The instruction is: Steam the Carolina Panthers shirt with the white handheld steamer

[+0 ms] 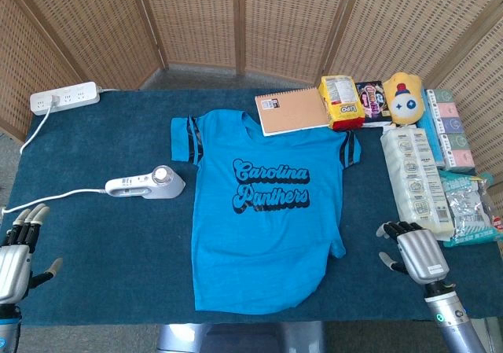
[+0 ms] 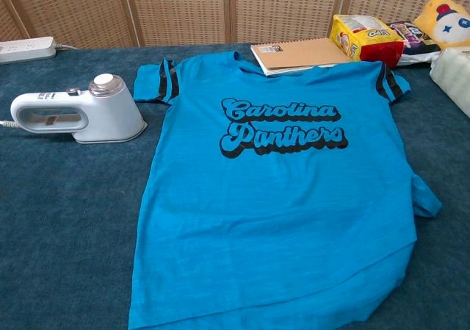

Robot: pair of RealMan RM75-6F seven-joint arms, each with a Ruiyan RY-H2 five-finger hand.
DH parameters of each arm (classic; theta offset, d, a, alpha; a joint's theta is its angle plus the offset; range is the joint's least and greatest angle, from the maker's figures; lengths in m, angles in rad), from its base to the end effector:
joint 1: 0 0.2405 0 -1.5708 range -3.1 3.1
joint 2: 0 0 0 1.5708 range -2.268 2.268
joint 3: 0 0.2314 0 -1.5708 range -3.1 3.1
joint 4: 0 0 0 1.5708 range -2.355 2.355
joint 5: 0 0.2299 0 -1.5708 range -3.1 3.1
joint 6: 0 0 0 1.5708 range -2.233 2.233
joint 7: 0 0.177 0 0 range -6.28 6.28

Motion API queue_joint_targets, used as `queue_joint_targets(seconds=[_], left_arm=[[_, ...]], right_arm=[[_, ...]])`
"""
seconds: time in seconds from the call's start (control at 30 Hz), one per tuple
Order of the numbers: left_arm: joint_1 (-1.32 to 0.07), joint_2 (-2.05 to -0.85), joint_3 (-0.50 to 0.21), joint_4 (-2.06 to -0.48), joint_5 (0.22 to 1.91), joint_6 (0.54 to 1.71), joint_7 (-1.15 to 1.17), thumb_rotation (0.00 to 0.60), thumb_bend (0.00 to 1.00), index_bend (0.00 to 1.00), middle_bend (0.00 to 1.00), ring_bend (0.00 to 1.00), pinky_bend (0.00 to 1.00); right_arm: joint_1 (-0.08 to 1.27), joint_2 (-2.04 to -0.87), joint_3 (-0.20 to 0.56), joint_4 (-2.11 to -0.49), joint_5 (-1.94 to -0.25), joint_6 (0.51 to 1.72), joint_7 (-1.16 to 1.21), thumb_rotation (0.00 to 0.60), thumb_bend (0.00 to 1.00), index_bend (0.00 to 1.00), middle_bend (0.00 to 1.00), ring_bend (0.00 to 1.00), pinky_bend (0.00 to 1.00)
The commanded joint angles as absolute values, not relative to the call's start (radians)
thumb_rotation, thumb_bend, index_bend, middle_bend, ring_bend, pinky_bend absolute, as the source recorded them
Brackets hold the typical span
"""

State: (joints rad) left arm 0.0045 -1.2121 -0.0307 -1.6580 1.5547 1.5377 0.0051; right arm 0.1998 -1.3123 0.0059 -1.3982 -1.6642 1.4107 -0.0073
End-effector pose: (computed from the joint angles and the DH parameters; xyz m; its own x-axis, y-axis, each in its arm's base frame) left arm -0.2815 0.1827 0.1006 0.2726 0.0038 0.9621 0.9620 0.0177 -0.2726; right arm -0.2754 -0.2348 0.0593 0.4545 -0.0634 0.8885 -0.8648 -0.2704 0.4231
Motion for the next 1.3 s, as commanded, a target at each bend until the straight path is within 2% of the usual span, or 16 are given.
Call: queue_joint_targets(seconds=[0.03,0.67,1.07,1.3], left_arm=[[-0.017,-1.208,-0.037,-1.679,1.559,1.515,0.008,0.599,0.24,0.01,0.08,0.03,0.19],[-0.11,-1.173,-0.053,-1.769,1.549,1.408,0.091,0.598,0.24,0.01,0.08,0.03,0.19],[-0.129,-1.154,-0.053,-1.802,1.557,1.409,0.115,0.599,0.24,0.01,0.08,0.03,0.19],[-0.132,-1.153,-0.047,-1.808,1.553,1.408,0.12,0.6,0.24,0.01,0.08,0.03,0.19]], right_arm=[[0.223,-1.313,-0.004,-1.423,-1.68,1.377,-0.03,0.6,0.24,0.36,0.45,0.43,0.47],[0.355,-1.314,-0.008,-1.579,-1.69,1.169,-0.215,0.6,0.24,0.26,0.33,0.33,0.38],[0.406,-1.319,-0.006,-1.602,-1.644,1.074,-0.28,0.6,0.26,0.26,0.3,0.3,0.35],[0.42,-1.321,-0.013,-1.599,-1.612,1.036,-0.311,0.6,0.26,0.31,0.3,0.3,0.35]])
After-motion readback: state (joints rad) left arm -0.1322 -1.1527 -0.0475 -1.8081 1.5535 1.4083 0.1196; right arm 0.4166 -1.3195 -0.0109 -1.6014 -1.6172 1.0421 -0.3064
